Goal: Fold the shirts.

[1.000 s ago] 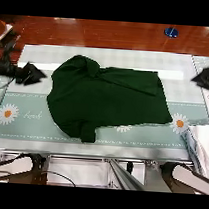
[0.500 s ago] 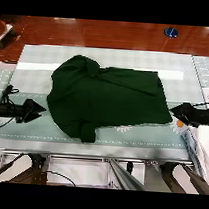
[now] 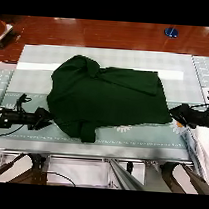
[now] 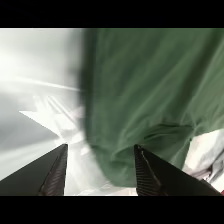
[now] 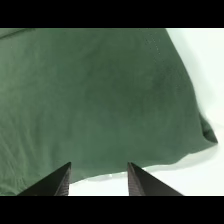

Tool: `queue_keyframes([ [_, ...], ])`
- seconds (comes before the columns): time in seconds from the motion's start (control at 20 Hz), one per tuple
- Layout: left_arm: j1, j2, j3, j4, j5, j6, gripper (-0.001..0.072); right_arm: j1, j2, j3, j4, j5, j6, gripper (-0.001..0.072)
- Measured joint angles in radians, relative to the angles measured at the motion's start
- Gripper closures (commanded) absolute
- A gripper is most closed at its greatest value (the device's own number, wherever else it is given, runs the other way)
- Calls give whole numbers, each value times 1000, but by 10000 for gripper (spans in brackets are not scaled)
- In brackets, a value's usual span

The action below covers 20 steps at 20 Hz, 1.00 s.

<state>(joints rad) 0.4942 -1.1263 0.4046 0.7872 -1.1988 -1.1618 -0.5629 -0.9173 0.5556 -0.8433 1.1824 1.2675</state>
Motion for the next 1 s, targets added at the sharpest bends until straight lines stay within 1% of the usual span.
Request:
queue_keyframes([
  [0.1, -60, -16, -11, -35, 27, 3, 212, 0, 0, -1, 0, -1, 0, 305],
  [0.15, -89, -25, -14, -56, 46, 3, 392, 0, 0, -1, 0, -6, 0, 305],
  [0.2, -118, -37, -17, -66, 76, 3, 655, -1, 0, -1, 0, -16, 2, 305],
  [0.25, -140, -46, -18, -68, 102, 5, 689, -6, 0, 2, -1, -28, 6, 305],
  [0.4, -179, -64, -16, -103, 133, 7, 689, -57, 0, 19, -28, -69, 24, 305],
  [0.5, -190, -69, -16, -118, 142, 8, 689, -115, -5, 26, -97, -86, 62, 305],
  [0.6, -195, -72, -16, -126, 148, 14, 689, -163, -23, 29, -168, -80, 100, 305],
  [0.7, -199, -73, -16, -130, 153, 19, 689, -186, -58, 31, -200, -56, 119, 305],
  [0.8, -200, -74, -16, -133, 155, 22, 689, -192, -105, 32, -198, -34, 121, 305],
  [1.0, -201, -74, -16, -134, 158, 23, 689, -156, -207, 32, -153, -18, 85, 305],
])
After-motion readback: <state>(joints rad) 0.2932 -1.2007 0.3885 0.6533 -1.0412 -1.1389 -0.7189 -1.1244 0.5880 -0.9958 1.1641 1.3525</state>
